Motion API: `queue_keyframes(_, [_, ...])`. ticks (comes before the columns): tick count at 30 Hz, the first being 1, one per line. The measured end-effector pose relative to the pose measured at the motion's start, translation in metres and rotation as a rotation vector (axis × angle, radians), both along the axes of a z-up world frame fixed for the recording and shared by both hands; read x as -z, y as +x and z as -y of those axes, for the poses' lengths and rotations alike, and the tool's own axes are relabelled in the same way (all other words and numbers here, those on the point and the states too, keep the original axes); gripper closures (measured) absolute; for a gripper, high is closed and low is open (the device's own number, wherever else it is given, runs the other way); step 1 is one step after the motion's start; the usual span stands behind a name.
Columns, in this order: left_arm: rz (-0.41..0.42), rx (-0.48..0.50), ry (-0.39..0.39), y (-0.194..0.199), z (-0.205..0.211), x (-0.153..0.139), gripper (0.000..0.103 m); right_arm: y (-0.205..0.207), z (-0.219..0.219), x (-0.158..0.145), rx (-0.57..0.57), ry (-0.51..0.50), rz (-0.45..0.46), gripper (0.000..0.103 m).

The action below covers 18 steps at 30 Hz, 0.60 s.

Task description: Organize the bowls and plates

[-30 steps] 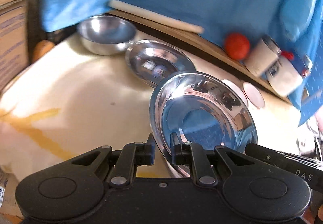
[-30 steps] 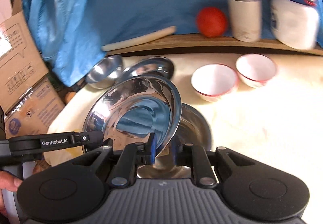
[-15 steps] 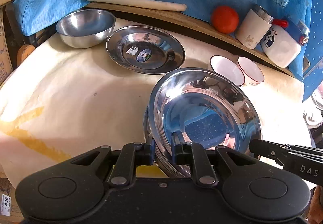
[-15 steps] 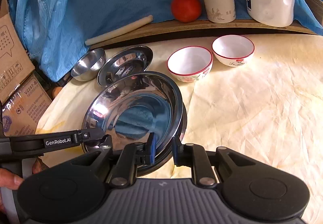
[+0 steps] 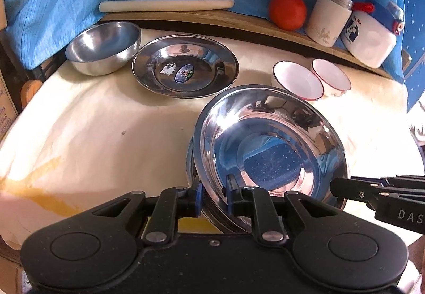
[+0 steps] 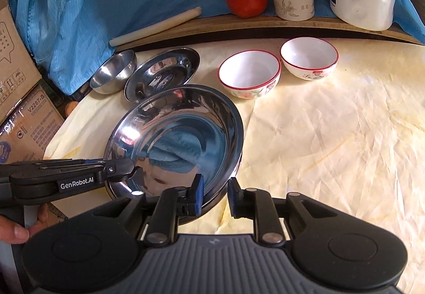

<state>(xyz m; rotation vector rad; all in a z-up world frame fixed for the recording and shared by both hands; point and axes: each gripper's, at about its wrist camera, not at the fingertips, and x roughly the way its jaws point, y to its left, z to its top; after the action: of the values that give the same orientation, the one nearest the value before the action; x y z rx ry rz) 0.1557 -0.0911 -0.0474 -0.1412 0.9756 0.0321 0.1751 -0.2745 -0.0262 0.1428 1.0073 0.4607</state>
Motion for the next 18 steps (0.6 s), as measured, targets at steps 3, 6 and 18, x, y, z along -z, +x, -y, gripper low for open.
queue_keyframes(3, [-0.006,0.009,0.020,0.0005,0.0029,-0.0004,0.084,0.0004,-0.0004,0.0005,-0.003,-0.002,-0.007,0.081])
queue_keyframes(6, [-0.009,0.011,0.025,-0.0002,0.0034,-0.0004,0.084,0.0014,-0.0003,0.0013,-0.007,-0.004,-0.012,0.081])
queue_keyframes(18, [-0.050,0.025,0.106,0.0002,0.0091,0.0006,0.081,0.0026,-0.0029,0.0032,-0.029,-0.026,-0.021,0.078])
